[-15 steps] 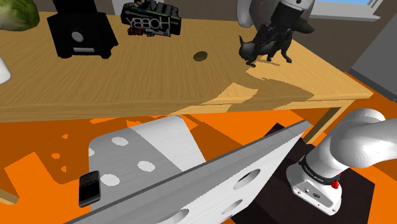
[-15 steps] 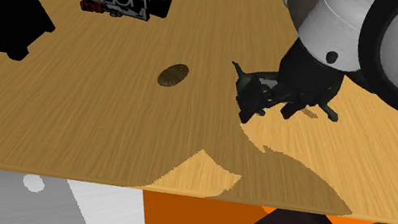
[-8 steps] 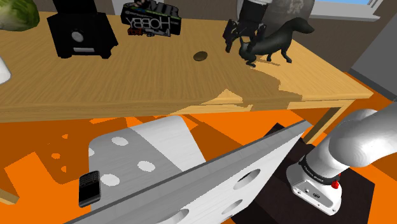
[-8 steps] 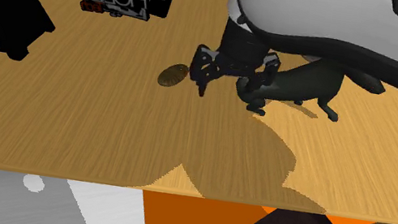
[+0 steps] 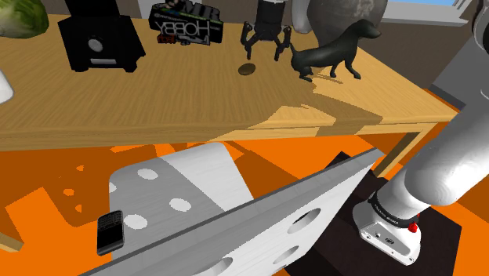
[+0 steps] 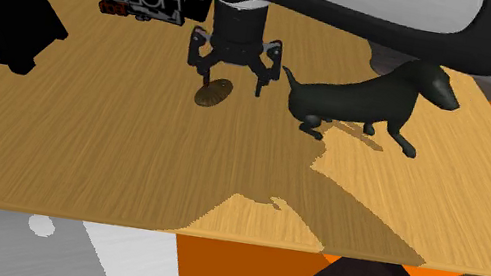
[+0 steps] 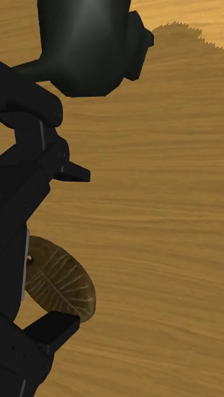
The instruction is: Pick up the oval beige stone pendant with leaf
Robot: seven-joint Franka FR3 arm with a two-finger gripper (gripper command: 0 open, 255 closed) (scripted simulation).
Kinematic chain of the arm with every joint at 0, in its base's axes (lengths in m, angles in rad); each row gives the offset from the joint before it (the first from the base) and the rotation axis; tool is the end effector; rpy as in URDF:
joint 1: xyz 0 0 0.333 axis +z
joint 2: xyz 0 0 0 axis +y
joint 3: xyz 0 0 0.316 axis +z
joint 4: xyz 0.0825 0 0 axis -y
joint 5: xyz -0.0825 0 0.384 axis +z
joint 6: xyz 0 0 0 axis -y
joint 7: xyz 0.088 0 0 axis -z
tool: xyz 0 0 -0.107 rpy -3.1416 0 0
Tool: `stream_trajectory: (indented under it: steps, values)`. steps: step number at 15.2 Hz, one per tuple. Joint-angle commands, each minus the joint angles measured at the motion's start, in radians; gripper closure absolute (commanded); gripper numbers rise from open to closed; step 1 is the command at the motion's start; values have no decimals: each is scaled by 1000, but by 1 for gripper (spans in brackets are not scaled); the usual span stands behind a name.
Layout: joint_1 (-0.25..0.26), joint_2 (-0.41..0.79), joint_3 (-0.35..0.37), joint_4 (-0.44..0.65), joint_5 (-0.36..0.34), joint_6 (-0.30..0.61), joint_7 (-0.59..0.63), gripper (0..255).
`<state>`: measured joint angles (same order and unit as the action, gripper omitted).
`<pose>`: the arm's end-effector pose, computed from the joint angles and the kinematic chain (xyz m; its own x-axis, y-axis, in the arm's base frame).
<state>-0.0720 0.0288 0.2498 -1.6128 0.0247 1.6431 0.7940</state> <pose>0.5593 0.1011 0.5953 0.8150 -0.5791 -0.0210 -0.5795 -0.8146 -0.0239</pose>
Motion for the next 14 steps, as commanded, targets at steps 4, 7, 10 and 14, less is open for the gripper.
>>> stream_trajectory:
  steps: [4,7,10,14]
  values:
    - [38,282,3,354,-70,-133,161,0]
    - [35,269,0,294,-67,-86,159,0]
    - [32,260,-1,240,-64,-41,157,0]
    - [30,257,-1,215,-64,-18,156,255]
